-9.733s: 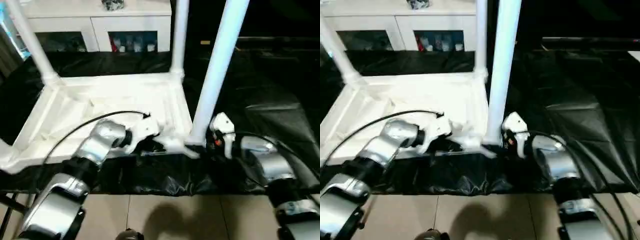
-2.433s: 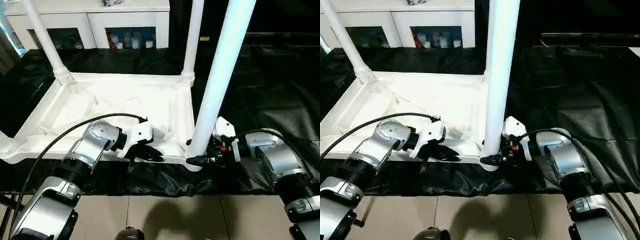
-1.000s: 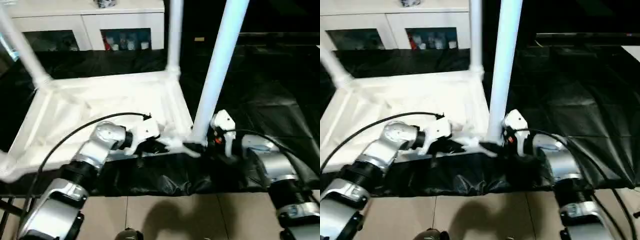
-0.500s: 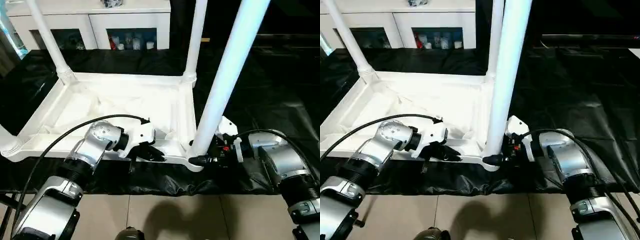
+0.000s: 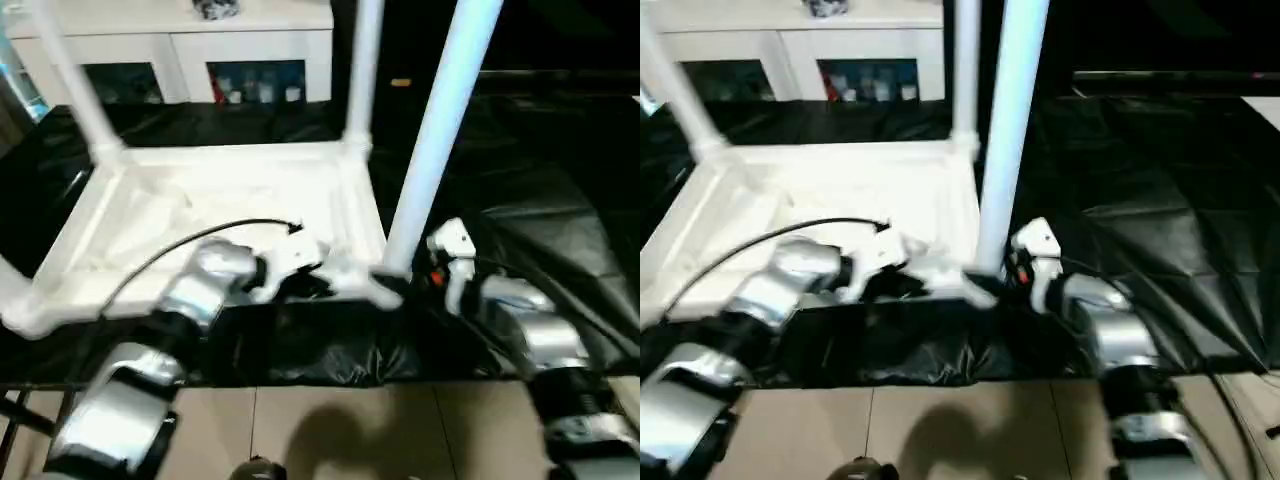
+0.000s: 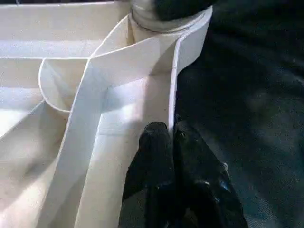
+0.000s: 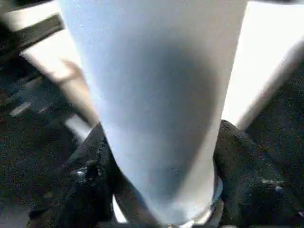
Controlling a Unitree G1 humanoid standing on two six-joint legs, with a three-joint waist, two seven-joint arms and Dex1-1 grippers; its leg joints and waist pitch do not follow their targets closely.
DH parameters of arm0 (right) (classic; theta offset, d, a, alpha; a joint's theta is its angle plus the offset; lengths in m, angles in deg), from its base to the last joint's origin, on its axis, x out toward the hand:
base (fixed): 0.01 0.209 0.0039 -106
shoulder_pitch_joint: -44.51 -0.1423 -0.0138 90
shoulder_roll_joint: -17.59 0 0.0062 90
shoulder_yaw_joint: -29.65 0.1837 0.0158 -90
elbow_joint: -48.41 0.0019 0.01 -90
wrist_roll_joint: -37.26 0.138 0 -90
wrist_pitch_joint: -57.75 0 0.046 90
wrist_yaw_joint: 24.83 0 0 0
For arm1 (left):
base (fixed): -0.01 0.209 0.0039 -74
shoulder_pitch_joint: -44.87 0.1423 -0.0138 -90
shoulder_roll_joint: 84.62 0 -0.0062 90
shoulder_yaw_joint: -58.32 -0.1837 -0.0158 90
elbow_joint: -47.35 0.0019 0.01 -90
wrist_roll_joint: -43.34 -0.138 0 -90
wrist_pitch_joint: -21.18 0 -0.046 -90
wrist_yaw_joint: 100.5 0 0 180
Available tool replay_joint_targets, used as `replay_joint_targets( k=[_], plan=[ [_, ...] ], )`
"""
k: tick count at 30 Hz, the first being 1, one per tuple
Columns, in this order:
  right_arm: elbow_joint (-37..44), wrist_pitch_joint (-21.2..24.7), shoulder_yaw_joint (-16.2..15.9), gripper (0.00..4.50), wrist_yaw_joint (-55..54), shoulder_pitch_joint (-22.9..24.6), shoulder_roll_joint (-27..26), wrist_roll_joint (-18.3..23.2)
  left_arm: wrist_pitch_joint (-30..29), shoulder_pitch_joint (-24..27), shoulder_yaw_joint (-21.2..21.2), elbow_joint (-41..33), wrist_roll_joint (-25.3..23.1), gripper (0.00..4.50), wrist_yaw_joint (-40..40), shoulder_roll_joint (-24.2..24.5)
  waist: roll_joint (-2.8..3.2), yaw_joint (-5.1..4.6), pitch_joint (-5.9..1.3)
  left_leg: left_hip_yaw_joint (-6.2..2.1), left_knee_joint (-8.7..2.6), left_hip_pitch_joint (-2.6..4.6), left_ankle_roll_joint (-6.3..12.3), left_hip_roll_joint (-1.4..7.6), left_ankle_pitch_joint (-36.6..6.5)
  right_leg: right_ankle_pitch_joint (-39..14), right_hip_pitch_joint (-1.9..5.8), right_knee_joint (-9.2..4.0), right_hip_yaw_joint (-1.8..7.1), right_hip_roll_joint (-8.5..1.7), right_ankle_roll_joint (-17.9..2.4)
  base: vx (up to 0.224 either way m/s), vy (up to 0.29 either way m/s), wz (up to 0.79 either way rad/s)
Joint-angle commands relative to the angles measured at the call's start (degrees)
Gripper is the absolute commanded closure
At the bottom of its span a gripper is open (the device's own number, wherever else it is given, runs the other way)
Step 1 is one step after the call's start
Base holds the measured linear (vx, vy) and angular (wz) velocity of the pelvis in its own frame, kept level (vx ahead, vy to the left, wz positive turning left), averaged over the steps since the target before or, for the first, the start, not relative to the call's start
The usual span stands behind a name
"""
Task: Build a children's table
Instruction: Rotate leg to tighten
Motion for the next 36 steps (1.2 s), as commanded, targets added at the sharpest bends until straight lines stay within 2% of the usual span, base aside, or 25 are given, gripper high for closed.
replay_joint_targets(
  k=[1,3,4,5,8,10,14,15,17,21,25,30,31,33,34,36],
  plan=[
    [-3.3,0.0,-3.1,1.92,-9.9,-1.0,-7.8,-2.1,-3.7,-3.0,1.3,-1.7,-0.4,4.5,-12.5,-6.1,-0.54,-0.56,-3.27,-2.18,-5.1,1.76,-1.75,3.39,-19.3,-18.2,1.58,-5.08,2.48,-3.99,-11.1,0.0,0.0,0.0],
    [-4.4,0.0,-2.7,1.96,-13.9,-1.9,-9.8,-2.6,-4.6,-3.0,1.1,-2.2,-0.8,4.5,-13.9,-7.3,-0.44,-0.87,-3.38,-2.11,-5.0,1.85,-1.79,3.22,-19.1,-16.5,1.46,-5.02,2.52,-3.97,-11.5,0.0,0.0,0.0],
    [-5.9,-1.1,-2.9,1.96,-18.6,-3.2,-12.3,-3.9,-5.6,-2.7,1.0,-2.8,-0.9,4.5,-15.5,-9.2,-0.57,-1.09,-3.44,-2.06,-4.96,1.62,-1.38,3.05,-18.6,-15.7,1.71,-5.02,2.5,-3.9,-11.6,0.0,0.0,0.0],
    [-5.9,-1.1,-2.9,1.96,-18.6,-3.2,-12.3,-3.9,-5.6,-2.7,1.0,-2.8,-0.9,4.5,-15.5,-9.2,-0.57,-1.09,-3.44,-2.06,-4.96,1.62,-1.38,3.05,-18.6,-15.7,1.71,-5.02,2.5,-3.9,-11.6,0.0,0.0,0.0],
    [-6.5,-4.6,-3.5,1.96,-18.7,-3.8,-13.6,-4.5,-4.8,-1.8,0.4,-4.2,-1.3,4.5,-14.8,-9.5,-0.59,-0.73,-3.83,-1.76,-4.42,1.41,1.04,2.86,-14.2,-9.8,2.05,-4.69,2.58,-3.88,-12.0,0.0,0.0,0.0],
    [-6.2,-4.9,-2.9,1.41,-17.5,-3.7,-13.3,-3.8,-3.7,-1.4,0.4,-4.6,-1.2,4.5,-13.7,-8.7,-0.57,-0.51,-4.04,-1.64,-4.06,1.17,3.05,2.78,-10.8,-5.0,2.43,-4.21,2.47,-3.8,-12.9,0.0,0.0,0.0],
    [-4.9,-6.0,-2.7,1.05,-12.6,-2.8,-10.4,-3.3,-0.9,-0.2,0.6,-5.7,-0.2,4.5,-10.0,-5.7,-0.51,-0.54,-4.14,-1.64,-3.81,0.99,5.28,2.87,-8.6,-1.4,2.61,-3.77,2.23,-3.65,-14.0,0.0,0.0,0.0],
    [-4.9,-6.0,-2.7,1.05,-12.6,-2.8,-10.4,-3.3,-0.9,-0.2,0.6,-5.7,-0.2,4.5,-10.0,-5.7,-0.5,-0.58,-4.15,-1.6,-3.77,0.96,5.39,2.89,-8.6,-1.2,2.61,-3.72,2.24,-3.66,-14.2,0.0,0.0,0.0],
    [-5.5,-9.2,-3.3,0.9,-9.2,-3.1,-6.1,-4.4,0.9,1.1,0.2,-6.8,0.6,4.5,-5.1,-2.8,-0.48,-0.67,-4.07,-1.59,-3.79,1.0,5.39,2.94,-9.0,-1.5,2.6,-3.71,2.18,-3.58,-14.5,0.0,0.0,0.0],
    [-6.0,-10.3,-3.7,0.9,-1.4,-3.6,-1.7,-3.4,1.7,2.3,0.6,-7.8,3.1,4.5,1.1,-0.4,-0.26,-0.41,-4.11,-1.37,-3.52,1.13,5.92,3.16,-8.9,-0.4,2.44,-3.43,2.13,-3.45,-15.8,0.0,0.0,0.0],
    [-2.8,-8.4,-6.2,0.9,15.1,-2.8,3.6,-1.0,3.0,2.7,1.1,-7.3,5.1,4.5,7.5,2.5,-0.37,0.08,-3.86,-1.36,-3.51,0.98,6.34,3.37,-10.2,-1.6,2.46,-3.31,2.05,-3.49,-16.1,0.0,0.0,0.0],
    [-1.0,-7.0,-9.3,0.9,24.9,-2.4,7.0,1.2,3.3,2.6,1.0,-6.9,6.2,4.5,11.7,4.7,-0.38,0.42,-3.82,-1.42,-3.55,1.18,6.03,3.5,-11.2,-3.2,2.3,-3.4,2.1,-3.61,-16.1,0.0,0.0,0.0],
    [0.1,-5.8,-11.3,0.9,30.9,-2.3,8.9,1.7,3.2,2.4,0.9,-6.5,6.6,4.5,14.6,6.4,-0.8,0.61,-3.66,-1.33,-3.56,1.18,6.03,3.44,-11.2,-3.7,2.29,-3.48,2.13,-3.5,-16.2,0.0,0.0,0.0],
    [0.3,-5.1,-12.9,0.9,35.6,-2.6,10.2,1.6,3.2,2.2,0.6,-6.5,6.6,4.5,17.6,8.4,-0.56,0.91,-3.7,-1.43,-3.59,1.14,6.16,3.56,-11.0,-4.0,2.22,-3.35,2.16,-3.65,-16.0,0.0,0.0,0.0],
    [0.2,-4.9,-13.1,0.9,36.1,-2.8,10.3,1.6,3.1,2.2,0.6,-6.5,6.7,4.5,18.0,8.7,-0.7,0.94,-3.7,-1.42,-3.6,1.18,6.09,3.59,-11.0,-4.1,2.11,-3.34,2.16,-3.68,-16.2,0.0,0.0,0.0],
    [0.1,-4.8,-13.6,1.04,37.0,-3.0,10.4,1.4,3.1,2.1,0.5,-6.6,6.7,4.5,18.8,9.4,-0.58,1.02,-3.67,-1.5,-3.69,1.22,5.67,3.67,-11.1,-4.8,2.03,-3.34,2.16,-3.76,-16.3,0.0,0.0,0.0]
  ],
)
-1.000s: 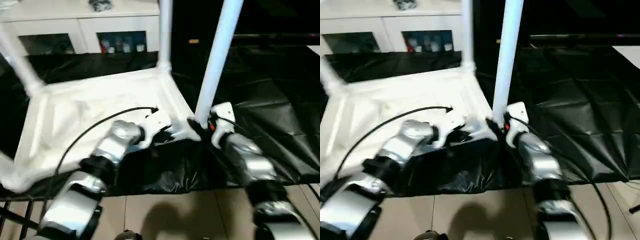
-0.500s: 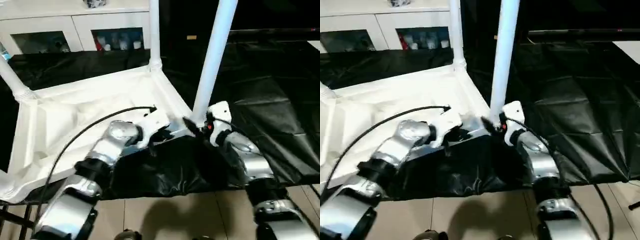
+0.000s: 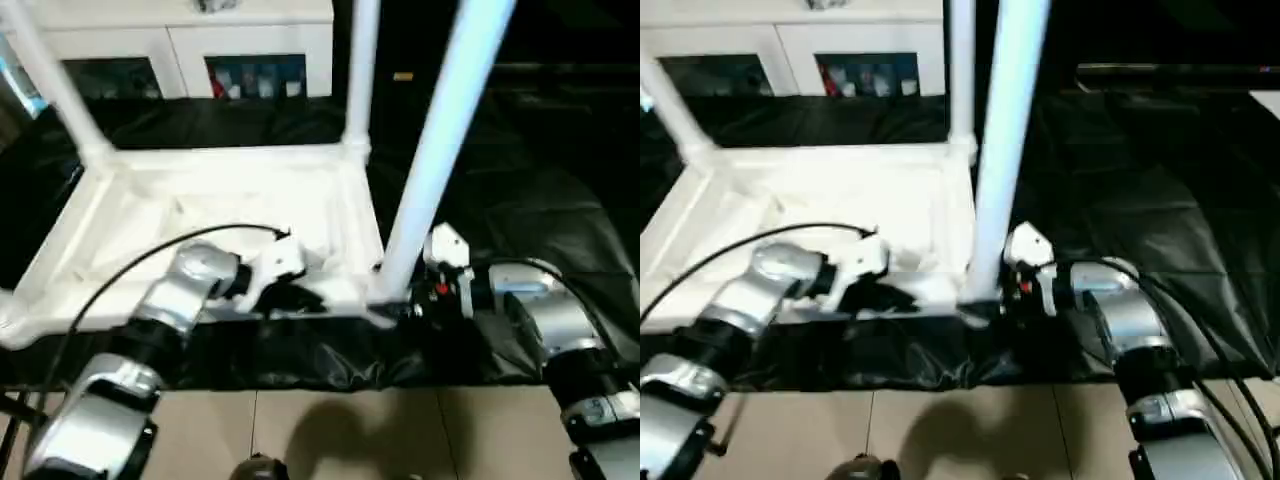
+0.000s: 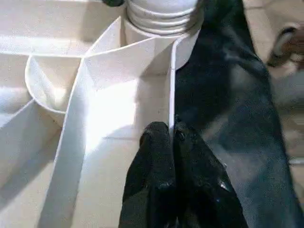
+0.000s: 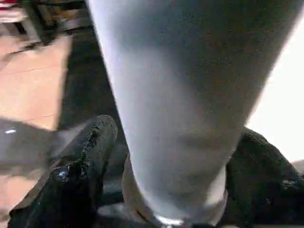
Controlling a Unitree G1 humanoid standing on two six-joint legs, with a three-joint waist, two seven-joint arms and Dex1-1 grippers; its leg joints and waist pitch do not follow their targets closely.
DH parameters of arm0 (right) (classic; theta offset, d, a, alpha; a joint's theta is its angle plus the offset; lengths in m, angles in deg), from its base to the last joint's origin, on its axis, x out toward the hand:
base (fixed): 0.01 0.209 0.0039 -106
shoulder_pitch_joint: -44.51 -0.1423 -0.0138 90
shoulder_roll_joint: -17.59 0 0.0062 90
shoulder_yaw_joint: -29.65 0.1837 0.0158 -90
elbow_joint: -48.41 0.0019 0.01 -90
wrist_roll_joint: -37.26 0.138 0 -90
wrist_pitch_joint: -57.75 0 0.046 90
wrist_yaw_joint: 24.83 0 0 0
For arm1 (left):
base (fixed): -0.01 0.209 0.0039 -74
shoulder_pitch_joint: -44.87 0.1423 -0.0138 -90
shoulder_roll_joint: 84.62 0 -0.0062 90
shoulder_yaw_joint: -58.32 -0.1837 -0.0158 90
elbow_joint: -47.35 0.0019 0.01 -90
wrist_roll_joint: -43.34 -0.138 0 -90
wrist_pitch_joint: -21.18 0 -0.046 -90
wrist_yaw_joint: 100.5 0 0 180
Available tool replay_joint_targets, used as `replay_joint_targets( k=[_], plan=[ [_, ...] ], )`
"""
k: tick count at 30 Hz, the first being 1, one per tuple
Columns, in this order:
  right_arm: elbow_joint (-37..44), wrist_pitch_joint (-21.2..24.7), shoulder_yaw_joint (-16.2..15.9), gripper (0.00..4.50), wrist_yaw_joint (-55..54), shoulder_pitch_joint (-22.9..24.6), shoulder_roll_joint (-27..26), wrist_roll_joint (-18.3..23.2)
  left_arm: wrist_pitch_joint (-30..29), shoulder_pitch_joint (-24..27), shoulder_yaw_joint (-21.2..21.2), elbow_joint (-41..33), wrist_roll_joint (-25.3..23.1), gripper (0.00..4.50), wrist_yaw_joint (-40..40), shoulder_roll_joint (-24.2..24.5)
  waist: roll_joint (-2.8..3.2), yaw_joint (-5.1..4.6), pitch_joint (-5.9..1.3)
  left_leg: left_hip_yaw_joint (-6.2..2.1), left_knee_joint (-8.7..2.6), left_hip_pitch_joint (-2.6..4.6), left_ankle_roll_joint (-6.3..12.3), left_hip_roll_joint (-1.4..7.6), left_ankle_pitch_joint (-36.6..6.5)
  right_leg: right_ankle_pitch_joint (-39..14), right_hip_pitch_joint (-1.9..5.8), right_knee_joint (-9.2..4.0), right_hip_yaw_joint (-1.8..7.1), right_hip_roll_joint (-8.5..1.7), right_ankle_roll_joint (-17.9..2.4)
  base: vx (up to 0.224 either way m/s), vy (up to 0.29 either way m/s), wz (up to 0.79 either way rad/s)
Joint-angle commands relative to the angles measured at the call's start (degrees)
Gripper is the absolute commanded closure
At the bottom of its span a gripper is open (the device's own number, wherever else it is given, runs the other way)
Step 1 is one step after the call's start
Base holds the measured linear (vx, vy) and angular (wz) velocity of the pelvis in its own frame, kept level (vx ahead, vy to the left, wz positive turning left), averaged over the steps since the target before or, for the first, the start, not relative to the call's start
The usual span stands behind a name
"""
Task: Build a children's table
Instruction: Rotate leg to tighten
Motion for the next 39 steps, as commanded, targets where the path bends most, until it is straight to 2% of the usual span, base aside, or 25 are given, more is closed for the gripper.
replay_joint_targets(
  k=[1,5,11,14,16,17,18,19,20,21,22,23,25,30,31,32,34,36,39],
  plan=[
    [0.8,0.4,-3.3,1.18,3.6,0.2,-0.3,-0.3,0.8,-1.5,1.0,-1.4,0.9,4.5,-0.4,0.8,-0.63,-0.04,-3.8,-1.44,-3.74,1.8,5.15,3.58,-11.3,-5.1,2.47,-3.46,2.34,-3.73,-16.4,0.0,0.0,0.0],
    [0.8,0.6,-3.7,1.4,3.7,-0.1,-0.9,-0.5,1.2,-1.6,0.9,-1.1,0.8,4.5,0.8,1.4,-0.75,-0.13,-3.86,-1.44,-3.79,1.84,4.33,3.54,-11.6,-5.2,2.53,-3.42,2.38,-3.79,-16.3,0.0,0.0,0.0],
    [3.1,1.8,-4.2,1.93,4.3,1.6,-1.1,0.8,1.2,-1.7,1.0,-0.6,1.2,4.5,0.8,1.3,-0.61,0.04,-3.99,-1.39,-3.62,1.82,4.98,3.51,-10.2,-3.4,2.57,-3.24,2.36,-3.74,-16.3,0.0,0.0,0.0],
    [4.4,2.1,-2.0,2.09,-0.5,3.9,-2.8,1.8,0.7,-2.0,2.1,0.2,1.1,4.5,-3.7,-0.7,-0.69,0.28,-3.94,-1.35,-3.63,1.85,4.9,3.55,-10.5,-4.1,2.5,-3.38,2.43,-3.82,-16.2,0.0,0.0,0.0],
    [4.3,2.2,-0.7,2.15,-4.2,4.3,-4.1,1.8,0.6,-2.2,2.4,0.5,0.5,4.5,-6.4,-1.7,-0.71,0.36,-3.8,-1.45,-3.88,1.83,4.02,3.6,-12.0,-6.6,2.42,-3.61,2.45,-3.9,-15.7,0.0,0.0,0.0],
    [3.9,2.1,0.1,2.21,-7.5,4.5,-5.0,1.3,0.5,-2.3,2.4,0.8,-0.1,4.5,-8.2,-2.2,-0.53,0.33,-3.9,-1.52,-3.94,1.89,3.47,3.59,-12.5,-7.5,2.45,-3.66,2.45,-3.93,-15.4,0.0,0.0,0.0],
    [3.5,1.8,0.6,2.3,-9.8,4.6,-5.7,0.9,0.3,-2.3,2.4,0.8,-0.4,4.5,-9.2,-2.6,-0.58,0.08,-3.68,-1.56,-4.21,1.97,2.29,3.58,-14.4,-10.2,2.31,-3.99,2.49,-3.95,-14.9,0.0,0.0,0.0],
    [2.3,1.6,2.2,2.36,-17.0,5.0,-7.9,-0.3,0.0,-2.4,2.0,1.2,-2.2,4.5,-13.6,-4.1,-0.62,-0.13,-3.7,-1.65,-4.32,2.09,1.23,3.53,-15.5,-12.2,2.33,-4.23,2.56,-4.06,-14.2,0.0,0.0,0.0],
    [2.3,1.6,2.2,2.43,-17.0,5.0,-7.9,-0.3,0.0,-2.4,2.0,1.2,-2.2,4.5,-13.6,-4.1,-0.57,-0.28,-3.6,-1.69,-4.44,2.13,0.6,3.58,-15.9,-12.9,2.19,-4.35,2.64,-4.1,-13.9,0.0,0.0,0.0],
    [2.2,1.7,2.6,2.43,-19.2,5.1,-8.6,-0.7,-0.6,-2.4,1.9,1.2,-2.6,4.5,-14.8,-4.7,-0.65,-0.45,-3.61,-1.8,-4.5,2.16,0.1,3.4,-16.9,-14.2,2.41,-4.48,2.57,-4.05,-13.4,0.0,0.0,0.0],
    [2.1,1.8,3.7,2.47,-24.7,5.7,-10.7,-1.3,-2.0,-2.5,1.9,1.2,-3.3,4.5,-18.5,-6.6,-0.42,-0.6,-3.58,-1.74,-4.65,2.16,-0.32,3.52,-17.0,-14.1,2.19,-4.5,2.73,-3.96,-12.9,0.0,0.0,0.0],
    [1.7,2.5,4.7,2.51,-29.7,5.8,-12.8,-1.8,-3.5,-2.8,2.1,1.0,-3.6,4.5,-21.3,-8.3,-0.45,-0.86,-3.41,-1.81,-4.83,2.25,-1.0,3.41,-18.2,-15.1,2.14,-4.67,2.74,-3.93,-12.7,0.0,0.0,0.0],
    [1.0,3.0,6.0,2.52,-36.9,5.8,-16.2,-2.7,-5.1,-3.3,2.2,1.0,-4.5,4.5,-26.2,-11.2,-0.48,-0.93,-3.52,-1.86,-4.82,2.56,-1.52,3.32,-19.1,-16.7,2.15,-4.94,2.73,-4.08,-12.2,0.0,0.0,0.0],
    [-3.6,3.0,6.4,2.53,-51.8,2.9,-23.4,-5.8,-7.9,-4.2,1.6,0.2,-5.4,4.5,-34.1,-18.0,-0.24,-1.74,-3.5,-2.0,-5.01,2.48,-1.93,3.04,-19.8,-16.7,2.16,-5.26,2.73,-3.88,-11.3,0.0,0.0,0.0],
    [-4.0,3.1,6.7,2.53,-52.7,2.5,-24.1,-5.6,-8.0,-4.2,1.7,0.0,-5.4,4.5,-34.6,-18.6,-0.21,-1.9,-3.44,-1.94,-5.03,2.56,-1.98,3.02,-20.2,-17.1,2.07,-5.36,2.75,-3.84,-11.3,0.0,0.0,0.0],
    [-4.1,2.7,7.0,2.53,-52.5,2.0,-24.8,-5.1,-8.0,-4.1,1.5,-0.4,-5.3,4.5,-34.3,-18.9,-0.31,-1.87,-3.52,-2.04,-4.96,2.53,-1.77,2.91,-20.2,-17.7,2.33,-5.47,2.69,-3.95,-10.9,0.0,0.0,0.0],
    [-4.0,1.7,7.0,2.53,-52.6,1.7,-25.0,-5.5,-7.6,-4.0,1.3,-0.8,-5.4,4.5,-33.6,-18.8,-0.09,-1.69,-3.65,-2.0,-4.92,2.42,-0.94,2.92,-19.4,-16.2,2.39,-5.49,2.75,-3.87,-10.4,0.0,0.0,0.0],
    [-3.8,1.4,7.4,1.98,-52.3,1.5,-24.9,-5.4,-6.9,-3.8,1.2,-1.2,-5.4,4.5,-32.7,-18.5,-0.11,-1.71,-3.71,-1.96,-4.93,2.35,-0.54,2.95,-18.5,-13.8,2.45,-5.26,2.74,-3.72,-10.8,0.0,0.0,0.0],
    [-2.6,1.7,8.3,1.75,-48.8,1.7,-23.0,-4.1,-5.9,-2.9,1.2,-2.2,-5.0,4.5,-30.3,-16.6,-0.16,-1.72,-3.68,-1.95,-4.95,2.32,0.01,2.96,-19.0,-13.6,2.57,-5.26,2.67,-3.75,-11.1,0.0,0.0,0.0]
  ],
)
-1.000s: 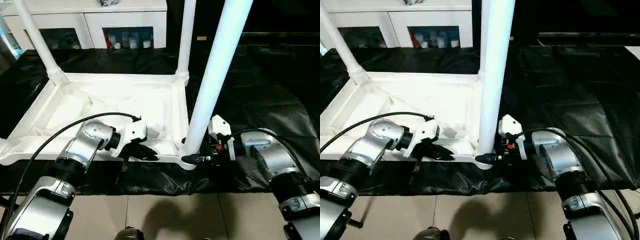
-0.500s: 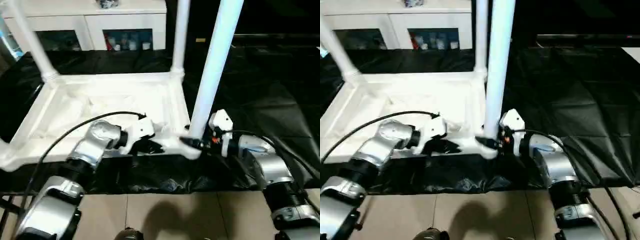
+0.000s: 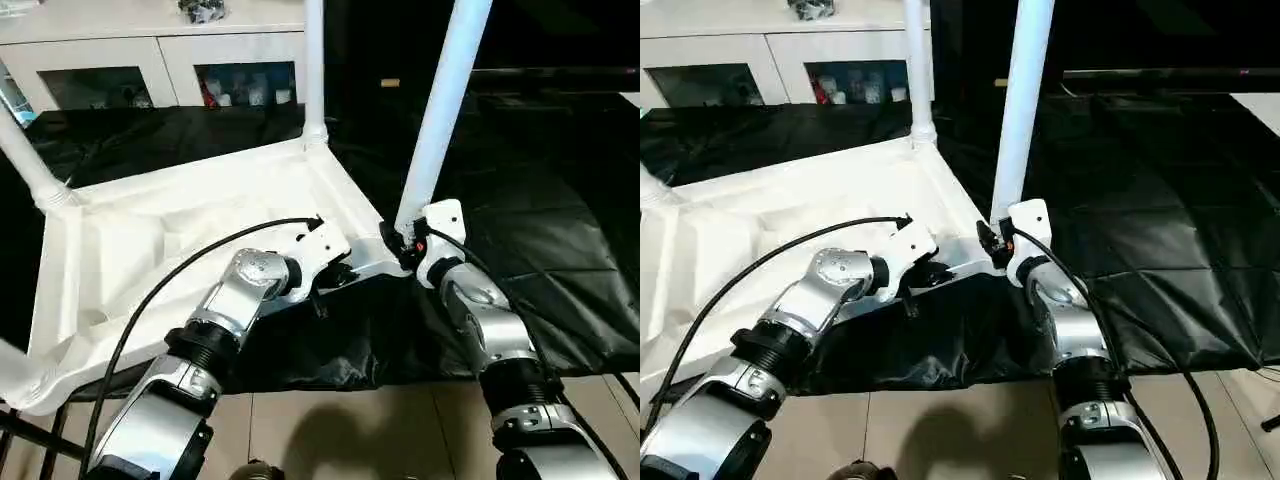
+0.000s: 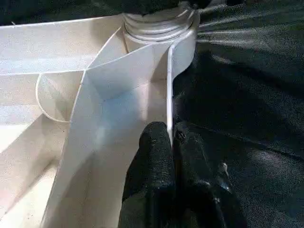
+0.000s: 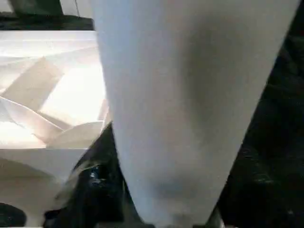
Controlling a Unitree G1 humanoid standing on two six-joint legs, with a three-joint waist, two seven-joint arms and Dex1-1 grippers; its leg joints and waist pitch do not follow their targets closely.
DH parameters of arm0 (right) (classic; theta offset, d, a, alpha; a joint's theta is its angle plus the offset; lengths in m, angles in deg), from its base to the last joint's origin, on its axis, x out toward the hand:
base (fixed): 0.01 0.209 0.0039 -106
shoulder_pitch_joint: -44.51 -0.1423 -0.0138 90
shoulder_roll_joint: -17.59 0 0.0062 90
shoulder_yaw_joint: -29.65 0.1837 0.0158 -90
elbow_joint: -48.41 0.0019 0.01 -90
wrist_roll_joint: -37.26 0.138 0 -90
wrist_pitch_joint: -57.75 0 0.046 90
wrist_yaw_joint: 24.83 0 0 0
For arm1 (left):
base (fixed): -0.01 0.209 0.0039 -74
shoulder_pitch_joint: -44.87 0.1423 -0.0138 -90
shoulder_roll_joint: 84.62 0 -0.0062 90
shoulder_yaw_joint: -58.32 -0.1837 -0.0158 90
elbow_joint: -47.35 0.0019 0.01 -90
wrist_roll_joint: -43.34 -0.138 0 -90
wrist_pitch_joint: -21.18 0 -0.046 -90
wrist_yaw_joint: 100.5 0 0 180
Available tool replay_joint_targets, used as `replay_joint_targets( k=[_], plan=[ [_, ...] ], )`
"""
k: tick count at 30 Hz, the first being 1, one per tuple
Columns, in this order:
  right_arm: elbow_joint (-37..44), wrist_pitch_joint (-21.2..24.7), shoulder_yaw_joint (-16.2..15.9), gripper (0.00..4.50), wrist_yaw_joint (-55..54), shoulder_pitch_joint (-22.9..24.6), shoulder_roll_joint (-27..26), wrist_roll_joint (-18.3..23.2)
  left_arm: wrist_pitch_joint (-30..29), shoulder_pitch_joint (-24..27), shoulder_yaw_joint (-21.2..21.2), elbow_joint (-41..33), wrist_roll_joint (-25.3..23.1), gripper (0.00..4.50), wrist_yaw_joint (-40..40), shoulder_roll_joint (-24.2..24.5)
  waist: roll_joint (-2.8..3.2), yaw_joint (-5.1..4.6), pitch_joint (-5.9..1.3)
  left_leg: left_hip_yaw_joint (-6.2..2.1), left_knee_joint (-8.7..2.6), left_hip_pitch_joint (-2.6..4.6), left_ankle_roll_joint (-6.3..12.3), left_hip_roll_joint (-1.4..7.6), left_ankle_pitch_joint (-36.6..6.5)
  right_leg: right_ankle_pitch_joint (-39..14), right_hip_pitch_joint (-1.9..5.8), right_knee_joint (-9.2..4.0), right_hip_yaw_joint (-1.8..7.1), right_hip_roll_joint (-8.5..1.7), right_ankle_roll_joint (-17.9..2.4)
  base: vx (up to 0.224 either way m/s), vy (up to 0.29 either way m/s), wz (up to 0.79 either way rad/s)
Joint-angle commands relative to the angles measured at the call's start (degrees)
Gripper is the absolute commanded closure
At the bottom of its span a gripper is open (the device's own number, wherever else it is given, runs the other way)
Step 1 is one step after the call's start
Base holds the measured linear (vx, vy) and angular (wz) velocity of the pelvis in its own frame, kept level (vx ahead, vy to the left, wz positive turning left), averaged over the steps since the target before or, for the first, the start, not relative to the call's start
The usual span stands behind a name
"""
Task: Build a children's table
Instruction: Rotate leg to tighten
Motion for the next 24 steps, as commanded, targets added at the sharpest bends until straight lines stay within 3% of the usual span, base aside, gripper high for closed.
replay_joint_targets(
  k=[1,5,8,11,15,16,21,24],
  plan=[
    [-0.7,1.6,-5.2,1.62,7.2,0.7,-3.6,1.5,2.7,-1.4,-0.9,-3.4,1.5,4.5,0.3,-1.6,-0.18,-0.08,-3.54,-2.01,-4.69,1.34,0.13,3.17,-19.0,-13.6,1.73,-5.02,2.51,-3.77,-11.1,0.0,0.0,0.0],
    [-0.2,1.3,-7.1,1.48,15.2,0.5,1.7,1.5,4.0,-0.1,-1.1,-4.4,1.7,4.5,4.5,1.8,-0.34,-0.09,-3.85,-1.91,-4.33,0.96,1.18,3.17,-15.6,-8.1,2.21,-4.34,2.45,-3.69,-12.3,0.0,0.0,0.0],
    [-0.3,0.5,-8.6,1.48,21.7,0.2,5.3,1.2,5.3,0.5,-1.3,-4.7,2.4,4.5,8.2,3.9,-0.51,0.05,-4.05,-1.61,-3.65,0.56,3.62,3.05,-11.5,-3.4,2.48,-3.79,2.29,-3.73,-14.0,0.0,0.0,0.0],
    [0.3,0.5,-10.1,1.48,30.4,0.0,8.8,2.0,6.5,0.8,-1.1,-4.6,3.8,4.5,12.8,5.9,-0.54,0.41,-3.97,-1.44,-3.55,0.75,4.47,3.28,-11.4,-4.1,2.23,-3.79,2.19,-3.61,-14.6,0.0,0.0,0.0],
    [1.7,2.1,-11.7,1.48,39.2,0.0,11.8,3.2,7.1,0.6,-0.9,-4.5,5.2,4.5,16.5,7.5,-0.6,0.7,-3.79,-1.48,-3.7,0.92,4.18,3.52,-13.1,-6.8,2.05,-3.85,2.16,-3.57,-14.9,0.0,0.0,0.0],
    [2.1,2.9,-13.8,1.48,46.5,-0.2,14.5,3.7,7.7,0.3,-1.1,-3.9,6.0,4.5,20.0,9.2,-0.63,0.88,-3.73,-1.51,-3.77,1.01,3.77,3.6,-14.0,-8.0,1.99,-3.9,2.19,-3.6,-14.9,0.0,0.0,0.0],
    [2.4,4.1,-15.0,1.48,52.0,-0.5,16.4,4.6,8.2,-0.1,-1.4,-3.2,6.1,4.5,22.7,10.6,-0.88,1.34,-3.68,-1.49,-3.78,1.02,3.69,3.67,-13.6,-8.1,1.88,-3.84,2.33,-3.8,-15.0,0.0,0.0,0.0],
    [1.5,3.9,-16.2,1.72,54.7,-1.1,17.5,3.8,9.0,-0.7,-1.7,-1.7,5.5,4.5,24.2,11.7,-0.91,1.58,-3.78,-1.44,-3.64,1.0,3.89,3.63,-12.3,-7.1,1.87,-3.64,2.31,-3.8,-15.2,0.0,0.0,0.0]
  ],
)
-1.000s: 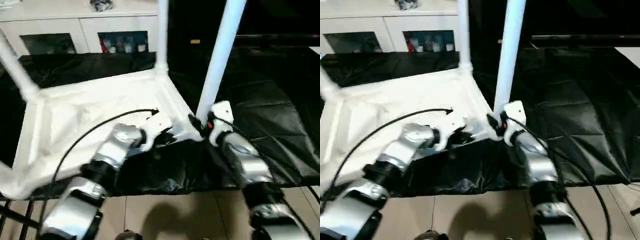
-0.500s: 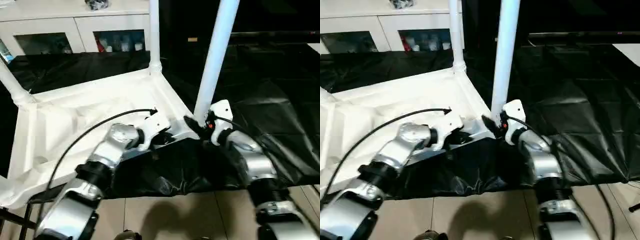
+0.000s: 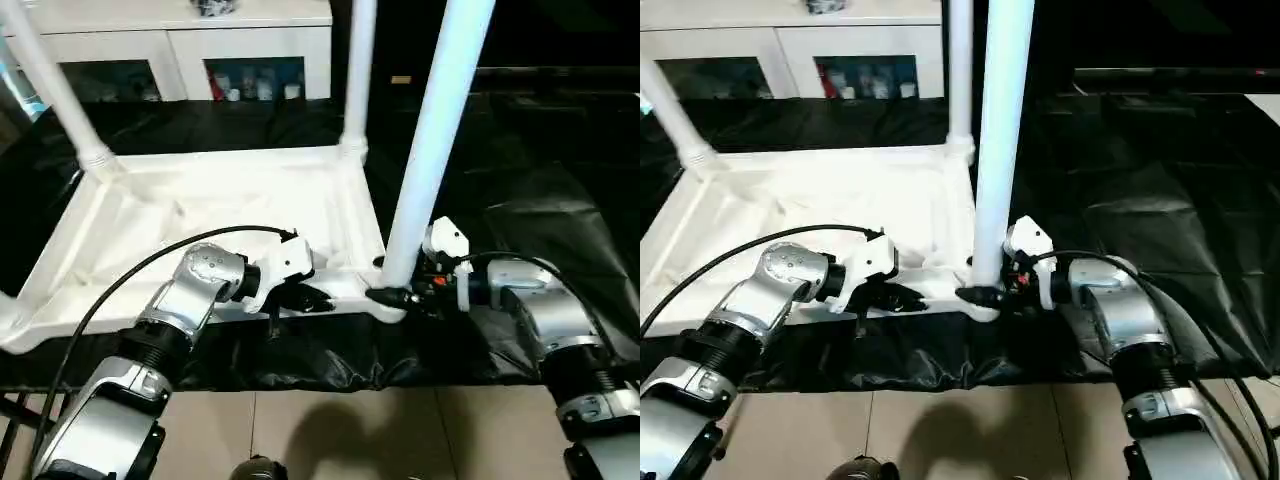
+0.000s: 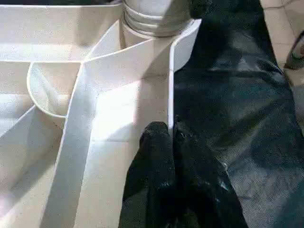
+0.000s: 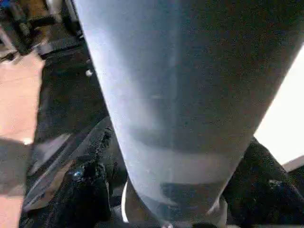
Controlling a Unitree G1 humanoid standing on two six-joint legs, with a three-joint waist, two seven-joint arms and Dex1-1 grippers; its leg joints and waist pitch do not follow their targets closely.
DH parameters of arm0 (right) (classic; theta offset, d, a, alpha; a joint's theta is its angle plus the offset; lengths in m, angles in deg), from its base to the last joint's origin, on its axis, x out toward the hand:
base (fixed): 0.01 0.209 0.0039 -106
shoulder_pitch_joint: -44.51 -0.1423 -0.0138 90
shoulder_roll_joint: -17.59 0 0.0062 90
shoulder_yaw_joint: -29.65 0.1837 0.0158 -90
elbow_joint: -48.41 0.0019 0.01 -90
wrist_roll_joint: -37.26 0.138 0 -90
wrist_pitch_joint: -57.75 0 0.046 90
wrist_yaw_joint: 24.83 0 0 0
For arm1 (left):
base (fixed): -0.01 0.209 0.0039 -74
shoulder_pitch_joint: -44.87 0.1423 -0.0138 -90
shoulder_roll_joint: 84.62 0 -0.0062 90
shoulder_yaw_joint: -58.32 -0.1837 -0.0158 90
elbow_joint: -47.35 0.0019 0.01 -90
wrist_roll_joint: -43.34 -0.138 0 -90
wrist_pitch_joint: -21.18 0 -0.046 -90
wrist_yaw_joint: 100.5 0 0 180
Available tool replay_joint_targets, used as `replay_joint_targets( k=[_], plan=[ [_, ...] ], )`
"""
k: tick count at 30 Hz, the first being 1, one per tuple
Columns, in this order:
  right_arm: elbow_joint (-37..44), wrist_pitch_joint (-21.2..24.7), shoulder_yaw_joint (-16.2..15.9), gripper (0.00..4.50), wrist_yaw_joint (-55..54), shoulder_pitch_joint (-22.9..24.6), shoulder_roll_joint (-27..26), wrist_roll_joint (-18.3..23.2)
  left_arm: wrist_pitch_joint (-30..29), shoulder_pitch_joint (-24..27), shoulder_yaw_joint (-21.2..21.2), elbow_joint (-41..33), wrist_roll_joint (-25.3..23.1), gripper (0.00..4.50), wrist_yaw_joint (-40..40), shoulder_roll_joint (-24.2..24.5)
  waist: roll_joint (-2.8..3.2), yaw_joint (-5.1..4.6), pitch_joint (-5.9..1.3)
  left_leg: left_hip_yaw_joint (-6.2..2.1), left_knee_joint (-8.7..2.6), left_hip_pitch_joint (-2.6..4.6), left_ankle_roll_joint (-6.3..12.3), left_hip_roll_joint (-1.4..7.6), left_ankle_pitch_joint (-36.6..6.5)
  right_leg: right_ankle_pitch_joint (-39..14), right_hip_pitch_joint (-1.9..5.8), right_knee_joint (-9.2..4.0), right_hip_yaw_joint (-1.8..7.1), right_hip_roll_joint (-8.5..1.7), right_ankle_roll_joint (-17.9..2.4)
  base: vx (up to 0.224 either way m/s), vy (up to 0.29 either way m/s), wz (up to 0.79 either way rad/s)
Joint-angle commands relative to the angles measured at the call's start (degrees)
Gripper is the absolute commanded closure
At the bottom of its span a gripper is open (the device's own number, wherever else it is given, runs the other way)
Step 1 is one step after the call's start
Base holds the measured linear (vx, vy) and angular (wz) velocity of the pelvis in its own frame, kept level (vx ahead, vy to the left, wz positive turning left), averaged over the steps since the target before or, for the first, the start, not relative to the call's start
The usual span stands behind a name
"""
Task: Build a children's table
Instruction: Rotate leg to tighten
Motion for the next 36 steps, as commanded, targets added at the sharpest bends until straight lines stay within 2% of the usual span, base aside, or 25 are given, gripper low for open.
replay_joint_targets(
  k=[1,8,14,17,18,20,22,23,24,25,26,27,28,29,30,31,32,33,34,36],
  plan=[
    [-0.5,0.8,-4.4,1.91,4.2,0.8,-0.6,-1.0,1.2,-2.6,0.3,0.3,1.0,4.5,-0.2,0.2,-0.8,0.05,-3.88,-1.43,-3.7,1.54,3.96,3.47,-12.0,-7.0,2.34,-3.74,2.42,-3.9,-15.2,0.0,0.0,0.0],
    [-0.5,0.8,-5.7,2.4,6.1,0.7,-0.3,-1.4,1.0,-2.5,0.2,-0.1,1.3,4.5,1.7,0.7,-0.82,-0.03,-3.64,-1.49,-3.92,1.58,3.37,3.51,-13.2,-8.9,2.24,-3.92,2.44,-3.87,-14.9,0.0,0.0,0.0],
    [0.0,0.8,-6.0,2.48,6.1,1.3,-0.4,-1.2,1.2,-2.7,0.3,0.3,1.1,4.5,1.8,0.6,-0.67,-0.03,-3.66,-1.52,-3.92,1.57,3.53,3.52,-13.0,-8.3,2.24,-3.88,2.4,-3.84,-15.0,0.0,0.0,0.0],
    [1.8,2.3,-5.0,2.5,3.3,3.2,-1.4,-0.4,1.1,-3.1,0.6,1.3,0.1,4.5,-1.6,-0.3,-0.78,0.08,-3.65,-1.51,-3.94,1.6,3.56,3.54,-12.9,-8.6,2.29,-3.99,2.47,-3.86,-14.7,0.0,0.0,0.0],
    [1.9,3.5,-4.1,2.5,-0.9,4.2,-2.7,-0.7,0.7,-3.7,0.8,2.6,-1.3,4.5,-5.8,-1.3,-0.85,0.05,-3.64,-1.5,-3.94,1.59,3.49,3.56,-12.7,-8.5,2.24,-3.97,2.51,-3.81,-14.6,0.0,0.0,0.0],
    [1.1,3.4,-2.5,2.51,-8.8,5.5,-5.0,-2.1,-0.3,-4.7,1.3,4.4,-2.8,4.5,-12.2,-3.5,-0.78,-0.01,-3.22,-1.57,-4.34,1.83,2.32,3.48,-15.6,-13.2,2.0,-4.56,2.52,-3.87,-13.7,0.0,0.0,0.0],
    [-0.9,3.1,-0.4,2.54,-17.7,6.0,-8.1,-3.2,-1.8,-5.5,2.0,5.4,-3.2,4.5,-17.6,-6.2,-0.91,-0.55,-2.38,-1.98,-4.79,2.68,-0.94,3.32,-22.8,-25.8,1.45,-5.84,2.55,-4.33,-10.9,0.0,0.0,0.0],
    [-1.2,3.4,0.0,2.54,-18.8,6.0,-8.5,-3.2,-2.0,-5.5,2.1,5.4,-3.2,4.5,-18.2,-6.6,-1.05,-0.73,-2.29,-2.22,-4.89,2.76,-1.52,3.26,-24.3,-28.7,1.55,-6.14,2.48,-4.46,-10.0,0.0,0.0,0.0],
    [-2.3,3.5,1.2,2.54,-22.7,5.9,-10.2,-3.1,-2.8,-5.7,2.0,5.2,-3.6,4.5,-20.3,-8.0,-0.97,-1.06,-2.12,-2.59,-5.11,3.12,-2.48,3.3,-27.0,-32.6,1.34,-6.56,2.4,-4.54,-8.5,0.0,0.0,0.0],
    [-4.9,4.5,4.0,2.54,-32.6,5.1,-14.7,-3.0,-5.7,-5.8,2.0,4.3,-4.4,4.5,-25.8,-12.0,-0.62,-1.67,-1.89,-2.8,-5.29,3.44,-3.73,3.34,-29.8,-34.9,0.87,-6.91,2.43,-4.54,-7.6,-0.054,0.021,-0.06],
    [-5.3,4.6,4.3,2.55,-33.8,4.8,-15.3,-3.0,-5.9,-5.8,2.0,4.3,-4.4,4.5,-26.4,-12.5,-0.57,-1.89,-1.88,-3.08,-5.25,3.84,-4.16,3.2,-31.7,-36.1,0.76,-7.16,2.01,-4.47,-7.0,-0.051,0.03,-0.07],
    [-6.3,4.7,5.2,2.55,-37.2,4.0,-16.9,-2.8,-6.6,-5.9,2.0,4.1,-4.5,4.5,-28.1,-13.9,-0.17,-2.15,-1.85,-3.32,-5.32,4.08,-4.52,3.13,-33.4,-36.7,0.78,-7.34,1.77,-4.34,-6.4,-0.051,0.03,-0.07],
    [-7.0,5.1,6.0,2.55,-40.3,3.3,-18.5,-2.7,-7.1,-6.0,2.1,4.2,-4.6,4.5,-29.6,-15.3,-0.43,-2.97,-2.12,-3.76,-5.79,3.39,-4.49,2.98,-34.3,-34.8,1.67,-7.33,1.42,-4.14,-5.3,0.0,0.0,0.0],
    [-7.3,5.2,6.3,2.55,-41.6,2.9,-19.5,-2.6,-7.4,-6.1,2.0,4.1,-4.6,4.5,-30.1,-16.0,0.0,-2.93,-2.21,-3.78,-5.99,3.32,-4.49,3.0,-34.1,-33.6,1.62,-7.32,1.56,-4.15,-5.4,-0.017,0.051,-0.15],
    [-7.6,5.3,6.5,2.55,-43.6,2.2,-20.7,-2.9,-7.5,-6.1,1.7,4.2,-4.9,4.5,-30.5,-16.7,-0.01,-3.2,-2.37,-3.76,-6.16,3.4,-4.3,2.96,-34.4,-30.9,1.67,-7.45,1.51,-3.96,-5.8,-0.017,0.051,-0.15],
    [-8.0,5.3,6.6,2.55,-44.9,1.3,-21.9,-2.8,-7.3,-6.2,1.4,4.2,-5.2,4.5,-30.8,-17.3,0.36,-3.25,-2.58,-3.68,-6.35,3.21,-4.17,2.92,-33.4,-27.4,1.78,-7.14,1.74,-3.99,-6.7,0.0,0.0,0.0],
    [-8.0,5.3,6.6,2.55,-44.9,1.3,-21.9,-2.8,-7.3,-6.2,1.4,4.2,-5.2,4.5,-30.8,-17.3,0.07,-3.53,-2.48,-3.54,-6.41,3.07,-4.01,2.91,-33.2,-26.5,1.63,-7.27,1.89,-3.94,-7.2,0.0,0.0,0.0],
    [-8.5,3.7,7.5,2.55,-46.0,-0.7,-24.3,-2.2,-6.3,-6.4,0.8,4.3,-5.4,4.5,-30.8,-18.0,-0.06,-3.54,-2.44,-3.35,-6.2,3.18,-3.56,2.8,-33.1,-26.3,1.46,-7.35,2.03,-4.02,-7.7,0.0,0.0,0.0],
    [-8.7,2.9,7.8,2.2,-45.3,-1.3,-24.6,-1.7,-5.7,-6.5,0.6,4.4,-5.7,4.5,-30.7,-17.7,-0.02,-3.59,-2.5,-3.31,-6.06,3.33,-3.29,2.74,-32.9,-26.6,1.36,-7.38,2.1,-4.15,-8.1,0.0,0.0,0.0],
    [-9.0,2.0,8.2,1.86,-44.9,-1.8,-24.8,-1.7,-5.1,-6.3,0.4,4.0,-6.2,4.5,-30.7,-17.3,-0.03,-3.62,-2.55,-3.26,-6.09,3.04,-2.94,2.78,-32.0,-25.9,1.61,-7.3,2.15,-4.17,-8.3,0.0,0.0,0.0]
  ],
)
